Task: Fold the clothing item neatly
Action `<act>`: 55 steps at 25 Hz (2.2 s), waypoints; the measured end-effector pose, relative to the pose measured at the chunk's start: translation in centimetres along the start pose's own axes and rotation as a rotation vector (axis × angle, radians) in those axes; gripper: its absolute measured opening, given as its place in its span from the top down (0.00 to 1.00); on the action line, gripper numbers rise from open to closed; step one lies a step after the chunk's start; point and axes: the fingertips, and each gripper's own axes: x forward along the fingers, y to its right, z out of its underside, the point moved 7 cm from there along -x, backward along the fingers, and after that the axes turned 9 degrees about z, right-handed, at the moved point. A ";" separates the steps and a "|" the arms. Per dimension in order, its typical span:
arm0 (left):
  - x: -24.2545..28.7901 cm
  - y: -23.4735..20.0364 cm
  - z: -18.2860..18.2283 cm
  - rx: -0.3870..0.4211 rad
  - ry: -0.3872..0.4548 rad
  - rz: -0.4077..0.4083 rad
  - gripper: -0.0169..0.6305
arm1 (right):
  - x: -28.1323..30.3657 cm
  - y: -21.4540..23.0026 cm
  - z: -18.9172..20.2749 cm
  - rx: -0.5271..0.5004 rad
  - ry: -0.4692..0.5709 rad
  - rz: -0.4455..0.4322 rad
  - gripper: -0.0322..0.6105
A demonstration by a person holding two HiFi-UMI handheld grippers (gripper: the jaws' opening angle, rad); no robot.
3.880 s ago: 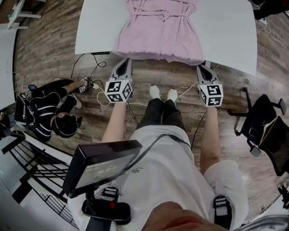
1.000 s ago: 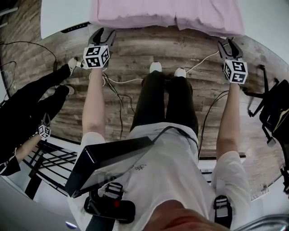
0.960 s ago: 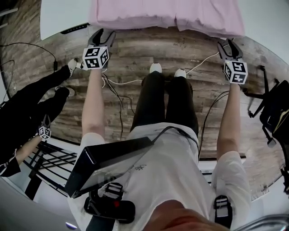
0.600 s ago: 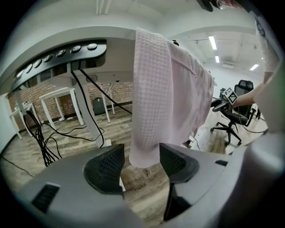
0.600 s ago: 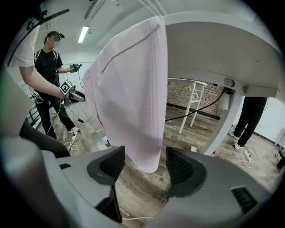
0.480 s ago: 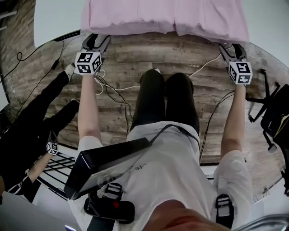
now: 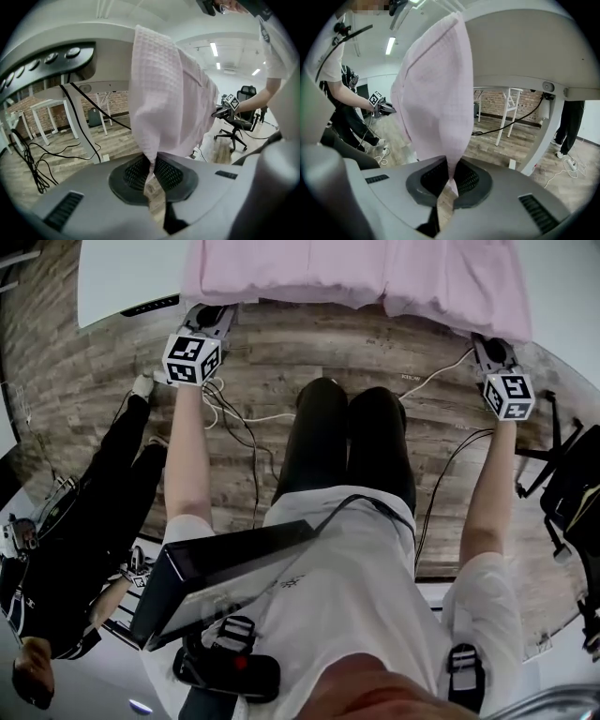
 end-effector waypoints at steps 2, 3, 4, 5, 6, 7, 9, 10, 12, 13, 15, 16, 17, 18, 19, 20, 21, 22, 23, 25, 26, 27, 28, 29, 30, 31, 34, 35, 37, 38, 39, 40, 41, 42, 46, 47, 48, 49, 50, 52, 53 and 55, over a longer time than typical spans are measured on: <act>-0.6 1.7 -0.1 -0.028 -0.015 0.030 0.94 | -1.4 -0.7 -0.1 0.012 -0.014 -0.020 0.94; -0.8 3.0 -0.1 -0.041 -0.025 0.042 0.95 | -2.4 -0.8 0.0 0.013 -0.025 -0.026 0.94; -0.9 4.4 -0.2 -0.053 -0.035 0.051 0.95 | -3.6 -0.8 0.3 0.015 -0.033 -0.029 0.94; -1.0 6.1 -0.3 -0.064 -0.044 0.059 0.95 | -5.0 -0.5 0.7 0.019 -0.040 -0.031 0.94; -1.0 8.0 -0.5 -0.075 -0.052 0.065 0.95 | -6.6 -0.2 1.3 0.024 -0.046 -0.034 0.94; -1.2 9.9 -0.8 -0.086 -0.058 0.069 0.95 | -8.2 0.1 1.8 0.029 -0.050 -0.036 0.94; -1.9 13.4 -1.5 -0.104 -0.065 0.076 0.95 | -11.4 0.5 2.4 0.036 -0.060 -0.038 0.94; -2.5 14.8 -1.9 -0.109 -0.068 0.079 0.95 | -12.9 0.5 2.4 0.039 -0.066 -0.037 0.94; -3.9 17.3 -2.8 -0.116 -0.067 0.088 0.95 | -15.6 0.3 2.1 0.046 -0.071 -0.035 0.94; -4.7 18.3 -3.3 -0.120 -0.064 0.091 0.95 | -16.8 0.2 1.9 0.052 -0.069 -0.032 0.94; -6.0 20.0 -4.3 -0.125 -0.056 0.098 0.95 | -19.1 -0.1 1.3 0.061 -0.062 -0.021 0.94; -6.7 20.6 -4.8 -0.129 -0.053 0.100 0.95 | -20.1 -0.3 0.8 0.064 -0.059 -0.015 0.94; -7.5 21.1 -5.3 -0.132 -0.049 0.102 0.95 | -21.0 -0.5 0.3 0.068 -0.056 -0.010 0.94; -8.4 21.6 -5.8 -0.135 -0.044 0.104 0.95 | -21.9 -0.8 -0.2 0.070 -0.054 -0.007 0.94; -9.2 22.1 -6.3 -0.137 -0.038 0.107 0.95 | -22.6 -1.0 -0.7 0.071 -0.052 -0.004 0.94; -9.9 22.5 -6.8 -0.138 -0.033 0.112 0.95 | -23.4 -1.2 -1.2 0.071 -0.051 -0.001 0.94; -10.5 22.8 -7.4 -0.137 -0.028 0.118 0.95 | -24.0 -1.3 -1.7 0.070 -0.048 0.004 0.94; -10.9 23.0 -8.0 -0.133 -0.022 0.126 0.95 | -24.4 -1.3 -2.2 0.070 -0.042 0.010 0.94; -11.1 23.0 -8.6 -0.129 -0.015 0.134 0.95 | -24.7 -1.4 -2.9 0.071 -0.035 0.017 0.94; -11.6 23.0 -9.6 -0.121 -0.004 0.145 0.95 | -25.2 -1.6 -4.1 0.072 -0.024 0.033 0.94; -11.7 22.9 -10.0 -0.120 0.001 0.147 0.95 | -25.4 -1.8 -4.6 0.072 -0.022 0.041 0.94; -11.9 22.9 -10.3 -0.123 0.006 0.148 0.95 | -25.5 -2.0 -5.1 0.071 -0.022 0.047 0.94; -11.9 23.0 -10.7 -0.128 0.014 0.148 0.95 | -25.6 -2.1 -5.6 0.070 -0.020 0.052 0.94; -12.0 23.0 -11.0 -0.134 0.025 0.148 0.95 | -25.7 -2.2 -6.0 0.069 -0.016 0.055 0.94; -12.1 23.1 -11.5 -0.138 0.036 0.146 0.95 | -25.8 -2.1 -6.5 0.070 -0.010 0.059 0.94; -12.3 23.1 -12.0 -0.141 0.047 0.144 0.95 | -26.1 -2.1 -7.0 0.072 -0.002 0.066 0.94; -13.3 23.3 -13.8 -0.152 0.095 0.140 0.95 | -27.6 -1.7 -8.6 0.082 0.029 0.099 0.94; -13.7 23.0 -14.4 -0.159 0.116 0.137 0.95 | -28.0 -1.5 -9.3 0.083 0.042 0.112 0.94; -14.6 22.5 -15.8 -0.169 0.156 0.129 0.95 | -28.6 -1.0 -10.8 0.086 0.070 0.136 0.94; -14.9 22.3 -16.6 -0.167 0.174 0.125 0.95 | -29.0 -0.6 -11.4 0.087 0.085 0.149 0.94; -15.1 22.1 -17.4 -0.161 0.189 0.121 0.95 | -29.3 -0.2 -12.1 0.085 0.100 0.162 0.94; -15.2 21.8 -18.2 -0.153 0.202 0.117 0.95 | -29.6 0.2 -12.7 0.081 0.113 0.174 0.94; -15.4 21.5 -18.9 -0.145 0.215 0.113 0.95 | -29.7 0.5 -13.4 0.077 0.128 0.184 0.94; -15.6 21.0 -19.6 -0.141 0.228 0.108 0.95 | -29.9 0.7 -14.2 0.075 0.143 0.193 0.94; -16.3 19.1 -22.1 -0.134 0.286 0.100 0.95 | -30.2 0.8 -17.3 0.075 0.214 0.216 0.94; -16.5 18.6 -22.8 -0.127 0.299 0.097 0.95 | -30.1 0.9 -18.2 0.067 0.231 0.220 0.94; -16.6 18.1 -23.4 -0.121 0.310 0.095 0.95 | -29.9 0.9 -19.0 0.056 0.247 0.223 0.94; -16.7 17.7 -23.9 -0.118 0.320 0.093 0.95 | -29.8 1.1 -19.8 0.047 0.259 0.224 0.94; -16.6 17.2 -24.5 -0.117 0.328 0.092 0.95 | -29.7 1.3 -20.4 0.040 0.267 0.226 0.94; -16.4 16.4 -25.4 -0.116 0.338 0.088 0.95 | -29.5 2.0 -21.4 0.029 0.275 0.230 0.94; -16.2 16.0 -25.9 -0.113 0.342 0.083 0.95 | -29.3 2.5 -21.8 0.024 0.279 0.234 0.94; -15.9 15.2 -27.0 -0.104 0.343 0.067 0.95 | -28.9 3.7 -22.5 0.022 0.289 0.243 0.94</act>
